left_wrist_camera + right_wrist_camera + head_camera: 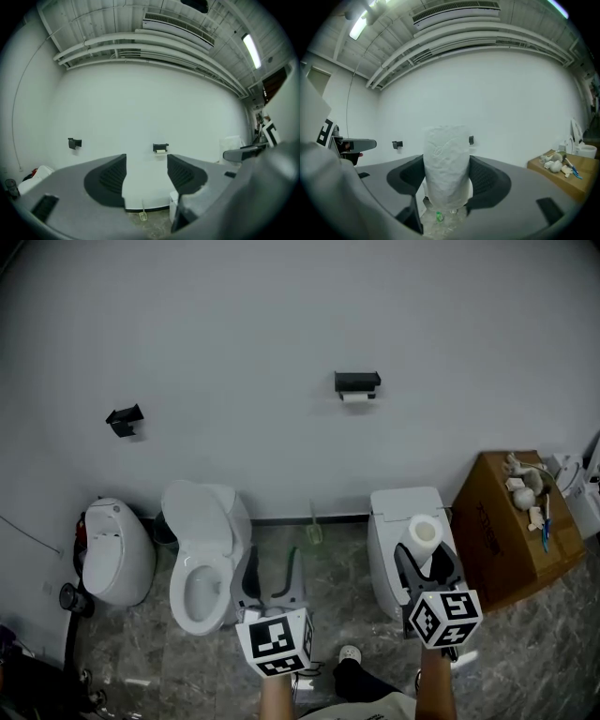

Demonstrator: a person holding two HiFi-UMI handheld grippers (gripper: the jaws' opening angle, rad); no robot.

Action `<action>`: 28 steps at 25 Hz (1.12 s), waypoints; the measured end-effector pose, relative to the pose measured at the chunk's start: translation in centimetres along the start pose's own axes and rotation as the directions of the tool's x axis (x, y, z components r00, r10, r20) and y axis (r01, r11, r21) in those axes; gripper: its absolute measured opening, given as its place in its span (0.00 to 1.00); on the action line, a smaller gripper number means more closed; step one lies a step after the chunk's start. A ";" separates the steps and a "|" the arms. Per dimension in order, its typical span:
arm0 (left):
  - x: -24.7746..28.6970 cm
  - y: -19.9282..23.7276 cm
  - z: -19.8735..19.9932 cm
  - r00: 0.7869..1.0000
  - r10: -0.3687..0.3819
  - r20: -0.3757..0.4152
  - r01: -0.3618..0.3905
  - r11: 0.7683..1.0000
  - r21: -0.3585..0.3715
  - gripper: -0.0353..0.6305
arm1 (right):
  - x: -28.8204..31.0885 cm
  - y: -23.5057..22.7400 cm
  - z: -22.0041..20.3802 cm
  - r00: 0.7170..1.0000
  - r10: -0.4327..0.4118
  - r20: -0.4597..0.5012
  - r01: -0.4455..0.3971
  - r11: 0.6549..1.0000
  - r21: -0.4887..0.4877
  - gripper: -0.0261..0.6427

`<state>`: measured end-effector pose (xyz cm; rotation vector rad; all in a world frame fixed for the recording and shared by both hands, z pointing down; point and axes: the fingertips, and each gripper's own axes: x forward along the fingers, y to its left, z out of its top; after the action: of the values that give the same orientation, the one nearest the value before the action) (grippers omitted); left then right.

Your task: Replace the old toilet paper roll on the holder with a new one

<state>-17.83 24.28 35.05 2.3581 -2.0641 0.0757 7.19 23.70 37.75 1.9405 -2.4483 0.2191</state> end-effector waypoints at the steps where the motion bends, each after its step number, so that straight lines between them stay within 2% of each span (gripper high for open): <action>1: 1.4 0.0 0.3 1.000 0.009 0.002 -0.009 1.000 -0.002 0.44 | 1.3 -0.6 0.4 1.000 0.006 0.002 -0.006 1.000 -0.002 0.47; 10: 12.0 -0.7 2.0 0.999 0.042 0.031 -0.042 0.999 0.006 0.44 | 11.4 -5.9 2.9 1.000 0.016 0.022 -0.016 1.000 -0.016 0.47; 28: 25.9 -1.7 1.0 1.000 0.007 0.002 -0.007 1.000 0.003 0.44 | 23.0 -11.3 3.2 1.000 -0.021 -0.008 0.021 0.999 -0.026 0.48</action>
<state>-12.70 -1.22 35.17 2.3545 -2.0746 0.0765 13.07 -1.46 37.97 1.9497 -2.4126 0.1934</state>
